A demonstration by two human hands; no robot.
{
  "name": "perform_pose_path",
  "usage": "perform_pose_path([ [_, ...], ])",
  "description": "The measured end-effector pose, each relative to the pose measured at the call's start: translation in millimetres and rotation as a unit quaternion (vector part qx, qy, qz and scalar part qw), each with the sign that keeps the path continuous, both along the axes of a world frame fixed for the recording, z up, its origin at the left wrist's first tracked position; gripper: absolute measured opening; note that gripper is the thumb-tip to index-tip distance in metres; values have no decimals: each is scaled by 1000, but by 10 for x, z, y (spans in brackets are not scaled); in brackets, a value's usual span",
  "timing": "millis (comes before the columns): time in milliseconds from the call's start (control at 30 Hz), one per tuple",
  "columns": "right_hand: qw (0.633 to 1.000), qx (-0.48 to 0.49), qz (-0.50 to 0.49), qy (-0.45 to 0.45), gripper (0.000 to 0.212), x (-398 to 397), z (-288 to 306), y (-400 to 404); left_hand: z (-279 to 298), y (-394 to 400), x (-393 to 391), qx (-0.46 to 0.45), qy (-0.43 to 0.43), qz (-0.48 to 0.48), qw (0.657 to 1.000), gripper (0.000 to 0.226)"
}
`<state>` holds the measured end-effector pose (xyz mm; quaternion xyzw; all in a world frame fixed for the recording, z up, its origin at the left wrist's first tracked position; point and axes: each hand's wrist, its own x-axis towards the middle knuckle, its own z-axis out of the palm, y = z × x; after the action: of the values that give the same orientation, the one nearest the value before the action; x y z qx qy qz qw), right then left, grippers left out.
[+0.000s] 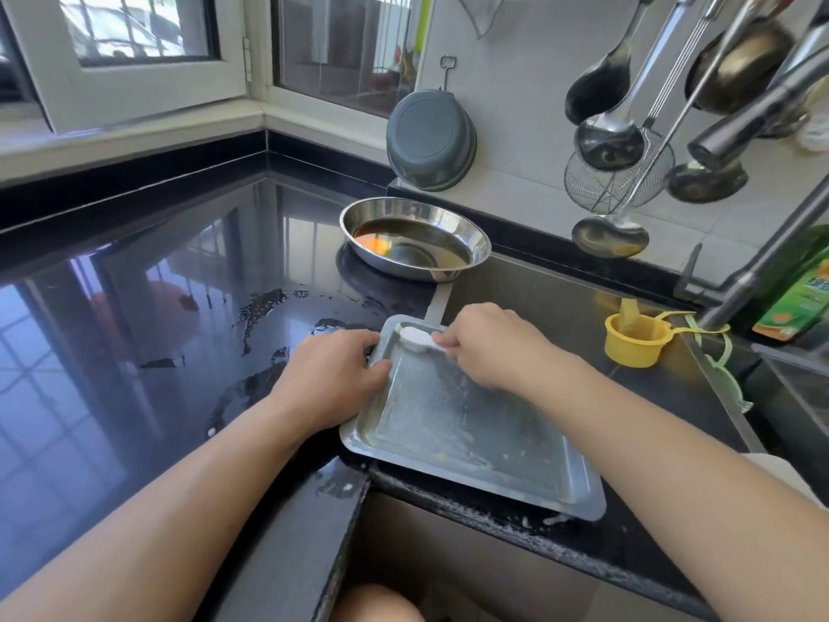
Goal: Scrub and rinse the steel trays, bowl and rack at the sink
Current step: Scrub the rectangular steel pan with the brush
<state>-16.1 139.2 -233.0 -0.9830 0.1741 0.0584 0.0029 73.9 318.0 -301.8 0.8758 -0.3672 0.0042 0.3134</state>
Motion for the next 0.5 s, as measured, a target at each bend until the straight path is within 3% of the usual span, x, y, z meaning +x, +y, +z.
perform_pose_path([
  [233, 994, -76, 2, 76, 28, -442, 164, -515, -26, -19, -9, -6, -2, 20, 1000, 28],
  [367, 995, -61, -36, 72, 28, -678, 143, -741, -13, -19, -12, -7, 6, 20, 1000, 30],
  [500, 998, -42, -14, 55, 28, -577, 79, -654, 3, -24, -17, -1, 2, 13, 1000, 29],
])
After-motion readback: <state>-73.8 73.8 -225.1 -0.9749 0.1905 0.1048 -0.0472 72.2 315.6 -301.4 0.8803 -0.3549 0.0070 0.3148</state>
